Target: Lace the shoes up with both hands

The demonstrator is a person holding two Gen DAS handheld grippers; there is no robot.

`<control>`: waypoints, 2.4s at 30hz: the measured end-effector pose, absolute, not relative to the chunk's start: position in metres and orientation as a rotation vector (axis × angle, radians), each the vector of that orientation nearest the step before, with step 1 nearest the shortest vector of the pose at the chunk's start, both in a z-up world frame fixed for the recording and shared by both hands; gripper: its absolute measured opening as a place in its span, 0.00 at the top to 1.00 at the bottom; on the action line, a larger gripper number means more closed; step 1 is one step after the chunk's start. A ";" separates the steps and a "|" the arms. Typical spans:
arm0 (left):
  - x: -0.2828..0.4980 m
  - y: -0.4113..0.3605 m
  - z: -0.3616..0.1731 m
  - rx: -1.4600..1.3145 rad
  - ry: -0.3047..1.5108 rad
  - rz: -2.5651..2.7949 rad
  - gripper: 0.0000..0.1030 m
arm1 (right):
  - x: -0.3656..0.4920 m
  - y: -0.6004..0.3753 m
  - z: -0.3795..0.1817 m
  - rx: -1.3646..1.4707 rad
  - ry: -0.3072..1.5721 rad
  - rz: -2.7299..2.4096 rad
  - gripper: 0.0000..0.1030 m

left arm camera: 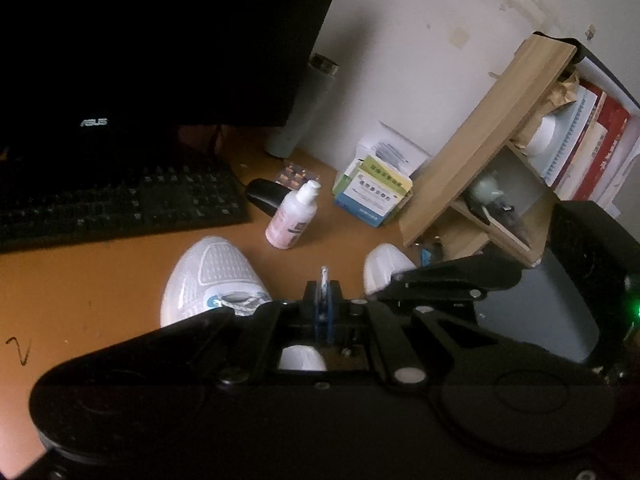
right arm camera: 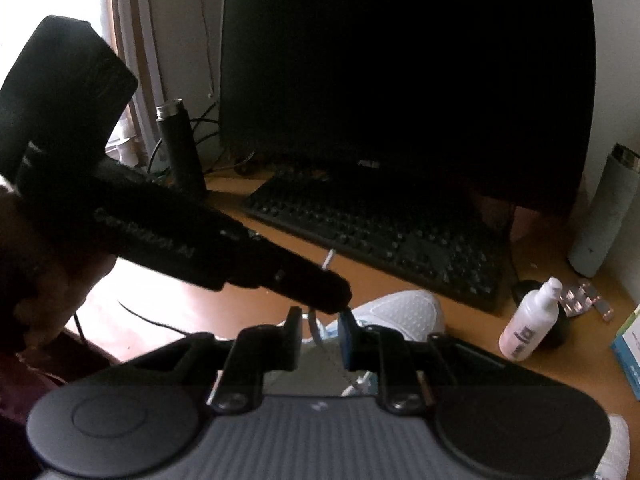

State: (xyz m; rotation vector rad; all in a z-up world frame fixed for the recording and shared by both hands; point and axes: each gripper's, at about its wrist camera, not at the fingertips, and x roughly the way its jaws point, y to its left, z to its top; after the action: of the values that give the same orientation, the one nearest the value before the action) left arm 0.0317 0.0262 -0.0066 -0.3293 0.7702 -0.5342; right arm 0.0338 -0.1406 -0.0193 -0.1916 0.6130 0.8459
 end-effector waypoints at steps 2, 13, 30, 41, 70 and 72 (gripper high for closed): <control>0.030 0.027 -0.006 -0.326 0.765 -0.534 0.98 | 0.034 -0.140 -0.019 -0.203 0.616 0.848 0.96; 0.031 0.032 -0.008 -0.349 0.760 -0.524 1.00 | 0.031 -0.141 -0.022 -0.221 0.620 0.817 0.95; 0.028 0.033 -0.008 -0.319 0.778 -0.507 0.86 | 0.023 -0.135 -0.014 -0.276 0.609 0.843 0.97; 0.009 0.034 -0.023 -0.040 0.835 -0.440 0.64 | 0.040 -0.130 -0.024 -0.349 0.689 0.838 0.97; 0.015 0.021 -0.058 0.018 0.852 -0.410 0.91 | 0.068 -0.075 -0.065 -0.662 0.906 0.896 0.97; 0.015 0.021 -0.058 0.017 0.852 -0.411 0.91 | 0.069 -0.073 -0.067 -0.671 0.910 0.893 0.97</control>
State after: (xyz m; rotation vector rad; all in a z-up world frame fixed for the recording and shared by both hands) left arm 0.0152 0.0215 -0.0577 0.0174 0.8521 -0.4113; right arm 0.0695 -0.0730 -0.0667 -0.6713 0.9099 0.8927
